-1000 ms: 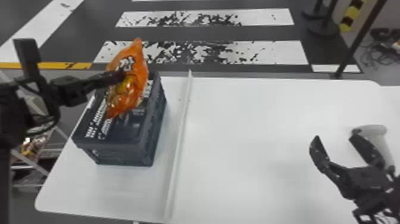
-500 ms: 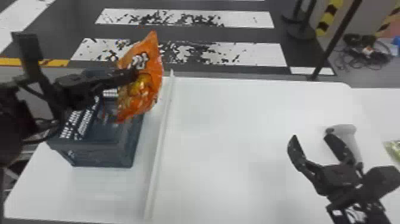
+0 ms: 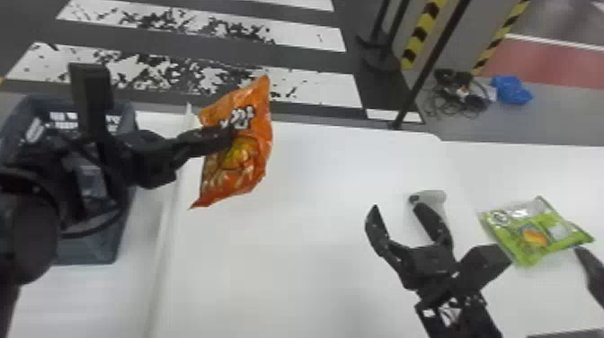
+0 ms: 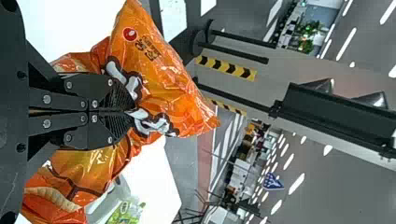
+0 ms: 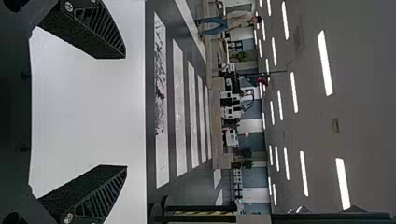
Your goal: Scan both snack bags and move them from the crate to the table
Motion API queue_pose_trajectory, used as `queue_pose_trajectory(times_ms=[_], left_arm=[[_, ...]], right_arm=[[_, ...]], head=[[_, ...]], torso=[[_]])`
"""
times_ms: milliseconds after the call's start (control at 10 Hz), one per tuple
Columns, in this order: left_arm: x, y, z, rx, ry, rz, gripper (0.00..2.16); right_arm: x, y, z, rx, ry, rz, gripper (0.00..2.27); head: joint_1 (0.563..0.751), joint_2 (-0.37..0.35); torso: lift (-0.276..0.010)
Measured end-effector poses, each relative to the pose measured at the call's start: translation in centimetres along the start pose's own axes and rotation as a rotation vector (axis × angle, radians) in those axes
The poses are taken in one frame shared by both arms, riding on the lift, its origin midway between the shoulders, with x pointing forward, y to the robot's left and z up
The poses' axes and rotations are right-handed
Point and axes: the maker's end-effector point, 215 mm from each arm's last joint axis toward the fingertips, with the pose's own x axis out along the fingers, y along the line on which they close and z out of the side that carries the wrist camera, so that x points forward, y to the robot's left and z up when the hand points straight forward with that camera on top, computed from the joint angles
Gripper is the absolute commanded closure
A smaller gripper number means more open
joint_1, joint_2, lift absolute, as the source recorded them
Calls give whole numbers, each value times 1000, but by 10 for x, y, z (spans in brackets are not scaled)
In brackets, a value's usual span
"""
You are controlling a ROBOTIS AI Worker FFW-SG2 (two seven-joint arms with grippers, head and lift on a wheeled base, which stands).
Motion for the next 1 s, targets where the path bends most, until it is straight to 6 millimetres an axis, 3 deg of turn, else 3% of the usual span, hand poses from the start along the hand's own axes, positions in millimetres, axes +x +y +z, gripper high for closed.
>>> queue_pose_trajectory(times_ms=[300,500,600,700,800,900,1000], left_arm=[[65,-28,-71,4,103,-19,2135],[105,-49,-111,25,128,-49,2135],[117,-55,-133,41,152,-59,2020],[123,-55,-151,53,170,-59,1524],[126,-52,-160,60,176,-44,235],[127,-52,-160,63,167,-45,-2],[128,-53,-156,68,153,-50,22]], right_arm=[[-2,-6,1,0,2,-10,83],[-3,-10,1,5,2,-18,83],[-4,-11,-2,7,6,-20,83],[-4,-11,-4,9,10,-20,83],[-4,-10,-4,12,11,-20,83],[-4,-10,-4,14,10,-20,83],[-4,-10,-5,15,10,-20,80]], head=[[695,-350],[695,-350],[695,-350],[695,-350],[695,-350],[695,-350],[695,-350]], torso=[[-88],[-88],[-88],[-88],[-88],[-88],[-88]])
